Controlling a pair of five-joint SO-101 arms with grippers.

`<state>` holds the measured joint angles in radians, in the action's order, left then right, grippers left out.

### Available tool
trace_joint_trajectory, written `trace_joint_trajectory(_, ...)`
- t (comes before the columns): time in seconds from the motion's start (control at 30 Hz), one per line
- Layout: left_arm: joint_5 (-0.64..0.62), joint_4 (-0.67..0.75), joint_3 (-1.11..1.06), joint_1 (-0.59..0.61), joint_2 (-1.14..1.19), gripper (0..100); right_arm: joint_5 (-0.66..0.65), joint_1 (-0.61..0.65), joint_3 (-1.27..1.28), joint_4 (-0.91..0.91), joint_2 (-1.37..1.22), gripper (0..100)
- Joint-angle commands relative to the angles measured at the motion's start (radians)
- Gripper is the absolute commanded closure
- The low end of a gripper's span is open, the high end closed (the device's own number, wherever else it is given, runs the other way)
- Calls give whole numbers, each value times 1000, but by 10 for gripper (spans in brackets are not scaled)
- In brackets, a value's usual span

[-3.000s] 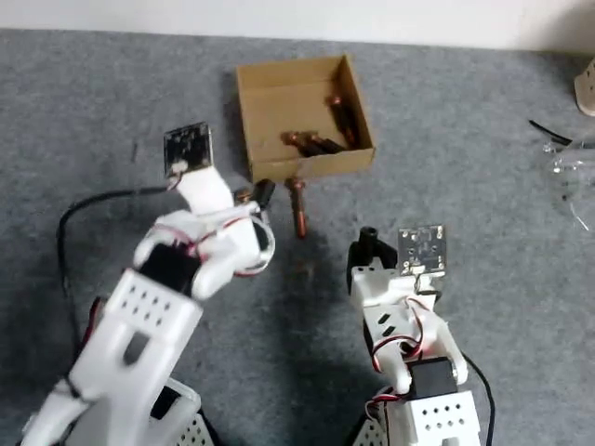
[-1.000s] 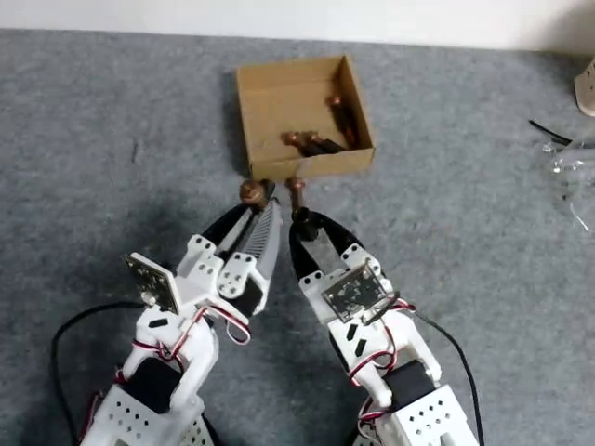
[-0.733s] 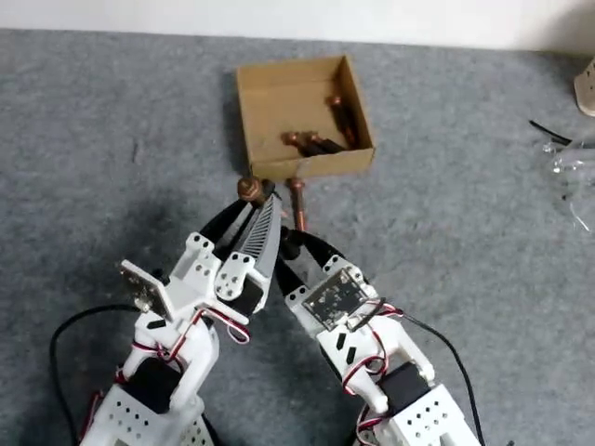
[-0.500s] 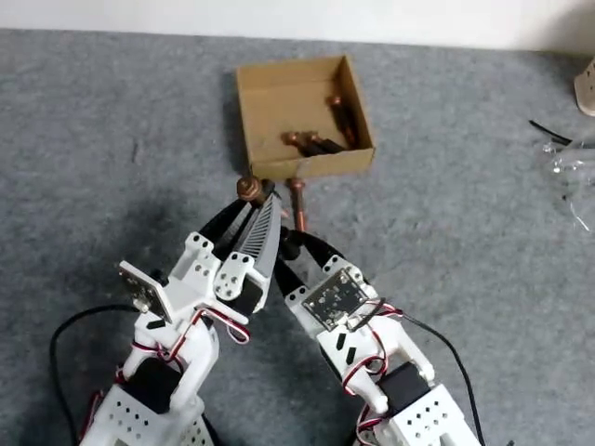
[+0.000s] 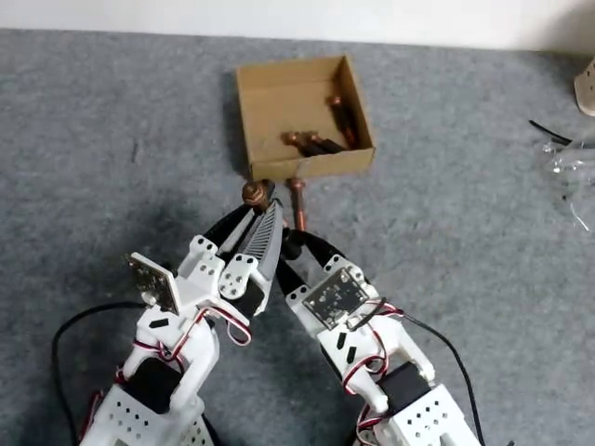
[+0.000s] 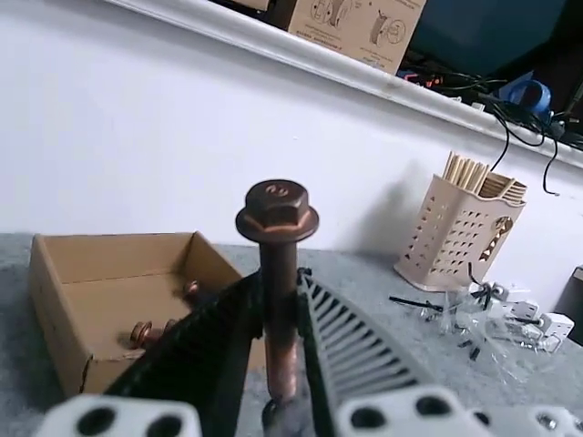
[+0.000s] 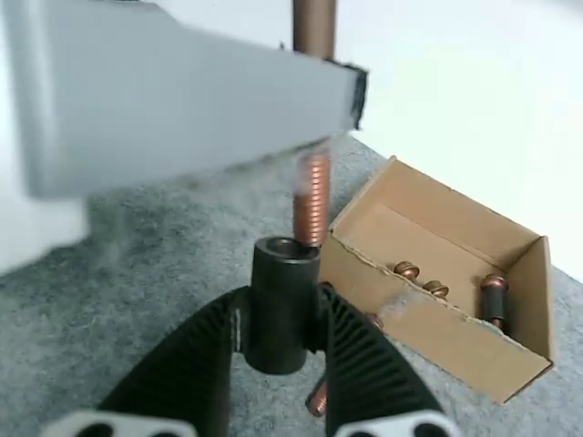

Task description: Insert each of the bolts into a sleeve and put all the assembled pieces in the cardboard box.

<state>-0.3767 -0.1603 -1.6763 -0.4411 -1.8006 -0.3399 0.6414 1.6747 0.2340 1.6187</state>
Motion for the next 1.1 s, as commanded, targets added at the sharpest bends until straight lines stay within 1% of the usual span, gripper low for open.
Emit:
trace_joint_trajectory(0.0,-8,-37,-18,-58,-22,994,-12,-18,156,-2,21,994)
trace_joint_trajectory(0.07,-8,-64,-16,-88,-24,994,-12,-19,156,-2,21,994)
trace_joint_trajectory(0.23,-6,-71,-15,-97,-24,994,-12,-51,156,-2,21,994)
trace_joint_trajectory(0.73,-6,-74,-19,-97,-18,994,-12,-50,156,-2,21,994)
trace_joint_trajectory(0.83,-6,-97,-19,-97,-18,994,-12,-50,156,-2,21,994)
trace_joint_trajectory(1.07,-6,-101,-19,-97,-18,994,-9,-50,156,-2,21,994)
